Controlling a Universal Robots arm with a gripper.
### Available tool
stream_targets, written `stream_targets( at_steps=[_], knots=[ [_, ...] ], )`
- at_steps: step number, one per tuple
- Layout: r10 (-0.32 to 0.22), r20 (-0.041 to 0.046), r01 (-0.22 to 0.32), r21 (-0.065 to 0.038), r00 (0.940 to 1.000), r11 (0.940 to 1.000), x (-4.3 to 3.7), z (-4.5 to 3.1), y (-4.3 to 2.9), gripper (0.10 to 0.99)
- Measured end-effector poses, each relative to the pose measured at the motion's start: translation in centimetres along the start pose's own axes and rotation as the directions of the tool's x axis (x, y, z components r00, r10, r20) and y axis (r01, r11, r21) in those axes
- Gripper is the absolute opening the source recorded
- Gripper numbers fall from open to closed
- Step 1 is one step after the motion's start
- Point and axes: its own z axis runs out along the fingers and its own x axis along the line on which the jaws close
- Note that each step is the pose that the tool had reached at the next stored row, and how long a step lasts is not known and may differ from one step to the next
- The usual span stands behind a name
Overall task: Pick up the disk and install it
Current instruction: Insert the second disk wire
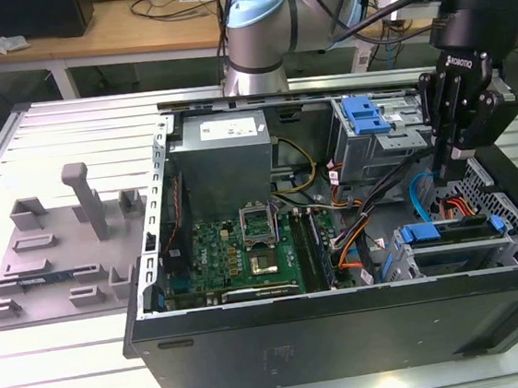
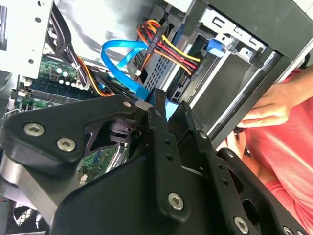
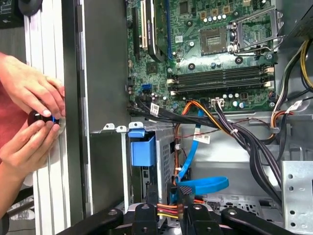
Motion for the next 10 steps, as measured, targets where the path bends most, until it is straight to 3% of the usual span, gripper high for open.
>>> stream_targets(
  at_steps=[3, 5, 8, 10],
  knots=[
    [-0.004, -0.0007, 0.004, 0.002, 1.0000, 1.0000, -0.11, 0.14, 0.08, 0.302],
    [-0.008, -0.0058, 0.008, 0.003, 0.9999, 1.0000, -0.19, 0.25, 0.09, 0.302],
    [-0.016, -0.0288, 0.016, 0.008, 0.9995, 0.9998, -0.69, 0.22, 0.14, 0.302],
    [-0.016, -0.0398, 0.017, 0.009, 0.9991, 0.9998, -0.93, 0.21, 0.20, 0.302]
  ],
)
